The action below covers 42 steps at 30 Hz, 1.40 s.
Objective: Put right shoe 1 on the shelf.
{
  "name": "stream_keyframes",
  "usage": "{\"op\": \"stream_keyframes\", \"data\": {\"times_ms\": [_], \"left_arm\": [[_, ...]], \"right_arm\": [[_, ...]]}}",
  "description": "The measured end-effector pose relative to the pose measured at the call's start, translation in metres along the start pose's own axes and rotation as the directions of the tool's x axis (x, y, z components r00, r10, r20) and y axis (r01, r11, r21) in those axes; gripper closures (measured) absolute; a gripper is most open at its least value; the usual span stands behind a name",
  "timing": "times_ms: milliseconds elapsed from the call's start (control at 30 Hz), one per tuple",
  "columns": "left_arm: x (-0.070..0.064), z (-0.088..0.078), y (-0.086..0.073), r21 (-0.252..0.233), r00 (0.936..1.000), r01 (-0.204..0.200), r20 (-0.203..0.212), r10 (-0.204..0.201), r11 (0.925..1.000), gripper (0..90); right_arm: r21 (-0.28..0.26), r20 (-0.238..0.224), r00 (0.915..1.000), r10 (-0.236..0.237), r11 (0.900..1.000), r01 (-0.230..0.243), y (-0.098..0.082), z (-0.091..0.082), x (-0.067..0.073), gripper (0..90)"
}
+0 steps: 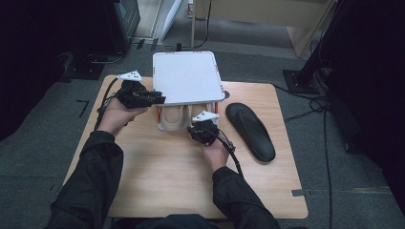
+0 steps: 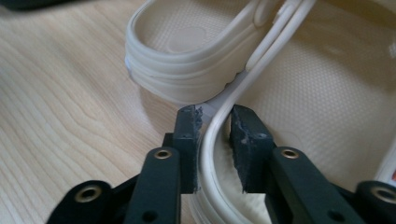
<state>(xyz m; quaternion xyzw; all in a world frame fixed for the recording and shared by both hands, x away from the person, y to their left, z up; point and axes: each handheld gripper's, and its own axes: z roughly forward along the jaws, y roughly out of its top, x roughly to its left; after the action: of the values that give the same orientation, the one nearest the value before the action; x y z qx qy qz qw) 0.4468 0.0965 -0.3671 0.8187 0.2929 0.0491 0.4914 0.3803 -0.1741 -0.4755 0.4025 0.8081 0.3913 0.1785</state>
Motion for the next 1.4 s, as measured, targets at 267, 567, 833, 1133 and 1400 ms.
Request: {"op": "stream_keyframes", "data": {"times_ms": [267,567,833,1133,1400], "left_arm": [[0.0,0.0,0.0,0.0,1.0,0.001,-0.002,-0.001,1.0,65.8],[-0.001,0.0,0.0,0.001,1.0,0.001,-0.005,-0.001,1.0,65.9],[-0.001,0.0,0.0,0.001,1.0,0.002,-0.004,-0.002,1.0,65.9],[0.0,0.0,0.0,-0.001,1.0,0.003,-0.002,-0.003,1.0,65.8],[0.001,0.0,0.0,-0.004,0.9999,0.013,0.006,-0.013,0.9999,65.8]], "right_arm": [[-0.029,-0.05,0.9972,0.056,0.998,-0.058,-0.008,-0.022,-0.002,62.0],[-0.028,-0.098,0.9948,-0.027,0.999,0.024,-0.029,-0.054,0.013,81.8],[0.015,-0.078,0.9961,0.04,0.999,-0.039,-0.05,-0.04,-0.001,82.7],[-0.003,-0.052,0.9959,0.075,0.997,-0.075,-0.035,-0.025,-0.008,81.7],[-0.015,-0.06,0.9913,0.117,0.993,-0.118,-0.026,-0.007,-0.017,79.2]]}}
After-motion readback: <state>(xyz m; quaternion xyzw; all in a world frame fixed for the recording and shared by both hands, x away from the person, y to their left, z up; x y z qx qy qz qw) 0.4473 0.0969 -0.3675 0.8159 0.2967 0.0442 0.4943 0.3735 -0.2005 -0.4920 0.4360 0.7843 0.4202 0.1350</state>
